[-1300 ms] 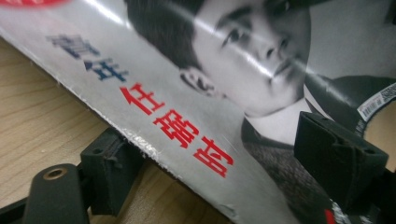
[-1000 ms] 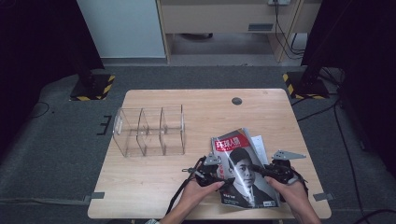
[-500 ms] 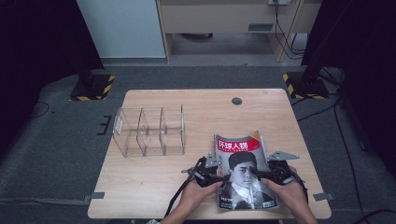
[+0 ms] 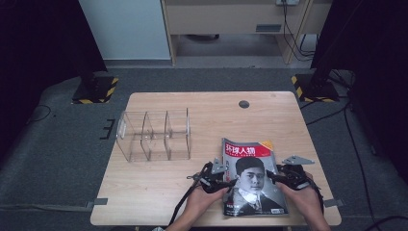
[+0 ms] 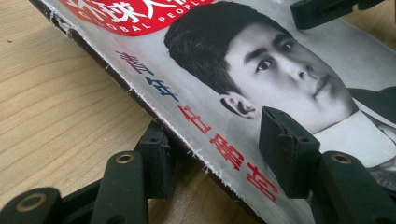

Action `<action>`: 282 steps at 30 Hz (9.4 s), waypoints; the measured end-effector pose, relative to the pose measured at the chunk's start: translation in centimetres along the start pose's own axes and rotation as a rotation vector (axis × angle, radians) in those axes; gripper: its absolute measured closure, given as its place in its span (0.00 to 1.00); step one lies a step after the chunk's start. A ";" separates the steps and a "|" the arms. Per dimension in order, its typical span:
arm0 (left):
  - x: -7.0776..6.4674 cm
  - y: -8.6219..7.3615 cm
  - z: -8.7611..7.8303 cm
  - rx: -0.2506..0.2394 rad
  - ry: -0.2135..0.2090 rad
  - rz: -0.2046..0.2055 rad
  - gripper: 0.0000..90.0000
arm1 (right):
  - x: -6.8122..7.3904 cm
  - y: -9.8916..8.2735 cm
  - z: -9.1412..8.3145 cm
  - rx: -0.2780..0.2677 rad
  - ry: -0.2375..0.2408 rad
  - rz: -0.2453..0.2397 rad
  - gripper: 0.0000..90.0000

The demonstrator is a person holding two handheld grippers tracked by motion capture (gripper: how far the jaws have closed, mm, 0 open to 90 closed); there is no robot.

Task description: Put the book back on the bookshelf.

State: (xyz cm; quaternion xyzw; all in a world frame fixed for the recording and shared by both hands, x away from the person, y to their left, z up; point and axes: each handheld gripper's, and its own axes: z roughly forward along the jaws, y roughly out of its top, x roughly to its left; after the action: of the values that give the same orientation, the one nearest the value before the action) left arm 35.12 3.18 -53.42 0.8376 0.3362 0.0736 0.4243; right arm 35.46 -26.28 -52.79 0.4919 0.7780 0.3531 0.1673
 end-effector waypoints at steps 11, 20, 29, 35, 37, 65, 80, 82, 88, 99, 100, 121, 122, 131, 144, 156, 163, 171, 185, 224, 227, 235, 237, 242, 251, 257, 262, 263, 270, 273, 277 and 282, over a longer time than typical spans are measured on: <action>1.5 3.0 0.8 0.031 -0.005 0.007 0.53 | -0.1 -0.2 0.1 -0.019 0.012 0.004 0.54; 3.2 6.2 2.0 0.055 -0.021 0.031 0.56 | -0.1 -0.3 0.3 -0.029 0.033 -0.011 0.55; 3.7 8.2 2.3 0.073 -0.035 0.045 0.51 | -0.1 -0.1 0.7 -0.047 0.048 -0.028 0.55; 3.9 9.0 3.1 0.092 -0.061 0.059 0.46 | 0.0 -0.1 1.0 -0.058 0.065 -0.042 0.55; 4.0 9.2 3.4 0.104 -0.070 0.051 0.43 | 0.0 -0.1 1.0 -0.058 0.068 -0.049 0.55; 4.5 10.5 4.1 0.130 -0.096 0.015 0.64 | 0.2 -0.1 1.2 -0.064 0.092 -0.072 0.55; 5.0 10.5 4.0 0.163 -0.104 -0.044 0.84 | 0.2 -0.1 1.2 -0.065 0.092 -0.073 0.55; 4.9 10.6 4.1 0.178 -0.104 -0.031 0.85 | 0.2 -0.1 1.2 -0.065 0.092 -0.073 0.55; 4.5 10.9 3.7 0.163 -0.103 -0.021 0.87 | 0.3 -0.1 1.2 -0.065 0.090 -0.071 0.54; 4.8 11.1 3.7 0.159 -0.111 -0.062 0.91 | 0.3 -0.1 1.1 -0.065 0.086 -0.069 0.53; 4.7 11.1 3.7 0.156 -0.114 -0.062 0.92 | 0.3 -0.1 1.1 -0.067 0.085 -0.066 0.53; 2.6 13.6 0.7 0.058 -0.136 -0.004 0.96 | -3.1 -0.1 -1.6 -0.140 -0.042 0.083 0.54; 2.5 13.8 0.5 0.052 -0.138 -0.001 0.96 | -3.2 -0.2 -1.6 -0.138 -0.053 0.083 0.53; 1.6 15.3 -1.1 0.008 -0.143 0.030 0.96 | -3.5 -0.5 -1.2 -0.087 -0.129 0.119 0.32; 0.9 17.4 -3.7 -0.054 -0.153 0.048 0.96 | -3.1 -0.7 -0.1 -0.032 -0.148 0.078 0.27; 1.3 19.0 -5.6 -0.106 -0.136 0.032 0.96 | -2.8 -0.8 0.2 -0.036 -0.154 0.043 0.24; 1.1 20.0 -7.1 -0.131 -0.126 0.035 0.96 | -2.8 -0.8 0.2 -0.037 -0.155 0.036 0.24; 1.3 20.8 -8.9 -0.167 -0.110 0.028 0.96 | -2.7 -0.8 0.2 -0.038 -0.152 0.039 0.24; 2.0 20.7 -10.6 -0.198 -0.094 0.006 0.96 | -2.6 -0.8 0.2 -0.037 -0.141 0.029 0.23; 3.7 18.0 -14.2 -0.207 -0.094 -0.009 0.96 | -2.3 -0.8 0.3 -0.032 -0.124 0.009 0.21; 3.7 17.8 -14.2 -0.204 -0.095 -0.009 0.96 | -2.2 -0.8 0.4 -0.033 -0.122 0.013 0.21; 3.8 17.4 -14.4 -0.203 -0.094 -0.013 0.96 | -2.2 -0.7 0.4 -0.031 -0.120 0.009 0.21; 3.9 17.3 -14.6 -0.206 -0.095 -0.016 0.96 | -2.1 -0.7 0.4 -0.030 -0.120 0.010 0.21; 4.0 16.9 -15.1 -0.213 -0.098 -0.019 0.96 | -2.2 -0.8 0.3 -0.028 -0.118 0.002 0.21; 4.2 16.2 -16.0 -0.216 -0.103 -0.019 0.96 | -2.1 -0.7 0.3 -0.028 -0.114 0.004 0.21; 4.4 15.5 -16.7 -0.216 -0.103 -0.019 0.96 | -2.0 -0.7 0.4 -0.031 -0.116 0.005 0.21; 4.4 15.1 -17.2 -0.220 -0.104 -0.019 0.96 | -2.0 -0.7 0.4 -0.031 -0.116 0.005 0.21; 4.4 15.0 -17.3 -0.220 -0.104 -0.020 0.96 | -2.0 -0.7 0.4 -0.031 -0.117 0.003 0.21; 4.6 14.6 -17.9 -0.218 -0.101 -0.018 0.96 | -2.0 -0.7 0.4 -0.031 -0.116 0.002 0.21; 4.6 14.4 -18.2 -0.217 -0.102 -0.017 0.96 | -2.0 -0.7 0.4 -0.031 -0.116 0.002 0.21; 4.7 14.1 -18.6 -0.222 -0.103 -0.020 0.96 | -2.0 -0.7 0.4 -0.030 -0.116 0.005 0.21; 4.9 13.7 -19.2 -0.230 -0.099 -0.025 0.96 | -2.0 -0.8 0.4 -0.030 -0.115 -0.002 0.21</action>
State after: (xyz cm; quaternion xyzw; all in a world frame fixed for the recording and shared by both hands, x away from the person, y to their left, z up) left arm 37.90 13.29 -31.76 0.7818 0.3143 0.0649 0.5346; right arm 36.11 -28.06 -53.78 0.5081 0.7622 0.3357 0.2195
